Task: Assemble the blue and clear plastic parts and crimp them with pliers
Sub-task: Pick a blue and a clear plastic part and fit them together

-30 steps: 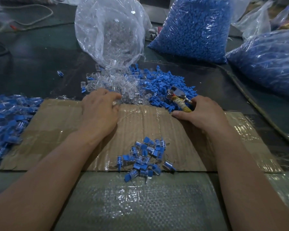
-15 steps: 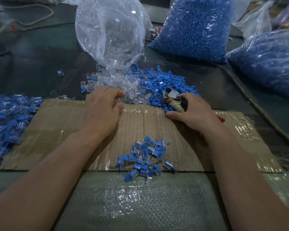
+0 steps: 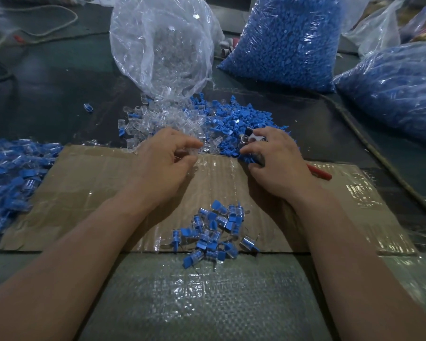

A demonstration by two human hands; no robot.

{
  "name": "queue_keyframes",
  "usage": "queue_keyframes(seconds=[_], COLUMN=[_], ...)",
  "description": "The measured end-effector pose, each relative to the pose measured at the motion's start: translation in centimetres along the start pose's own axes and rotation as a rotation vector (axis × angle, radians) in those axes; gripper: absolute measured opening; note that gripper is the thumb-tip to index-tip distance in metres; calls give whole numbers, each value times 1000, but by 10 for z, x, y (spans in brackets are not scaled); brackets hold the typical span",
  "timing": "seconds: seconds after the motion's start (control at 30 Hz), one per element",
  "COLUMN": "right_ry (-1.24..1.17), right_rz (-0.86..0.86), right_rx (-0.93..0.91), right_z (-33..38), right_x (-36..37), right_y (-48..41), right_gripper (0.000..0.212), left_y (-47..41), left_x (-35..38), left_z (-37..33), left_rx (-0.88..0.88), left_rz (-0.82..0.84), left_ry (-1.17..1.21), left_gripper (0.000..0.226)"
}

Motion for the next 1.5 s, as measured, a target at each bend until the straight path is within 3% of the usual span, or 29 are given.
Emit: queue_keyframes(seconds=[0.4,0.6,0.8,1.03,1.17,1.33,1.5], right_ry=[-27,-41,-60,-47,-50,-360,-530], right_rz=[-38,-65,-33,-15,1,-259,-198], right_rx=[2,11,36,40,25,-73,-122], right_z=[-2,0,0,2,4,22,46], right_x=[1,1,2,2,2,-17,-14], right_y=[-5,-3,-4,-2,-1,10,18], right_gripper=[25,20,14,17,14,6,13], left_y=[3,4,4,4,4,7,6], left_x=[2,4,6,6,6,9,15], left_z=[-1,-3,-1,-1,0,3,1], left_rx=[-156,-165,-236,-238,-312,-456,-436], left_rz=[118,187,189,199,197,220,277], left_ry=[201,258,433,419,580,799,815], left_gripper=[17,27,26,26,22,8,12])
Point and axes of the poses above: each hand's wrist, its own y-axis away from the middle knuckle, its own x-axis out of the palm, z = x × y, the point moved 5 cm from there along -y, towards the middle knuckle, and after that the axes turned 12 degrees about -y, right-handed, at the moved point
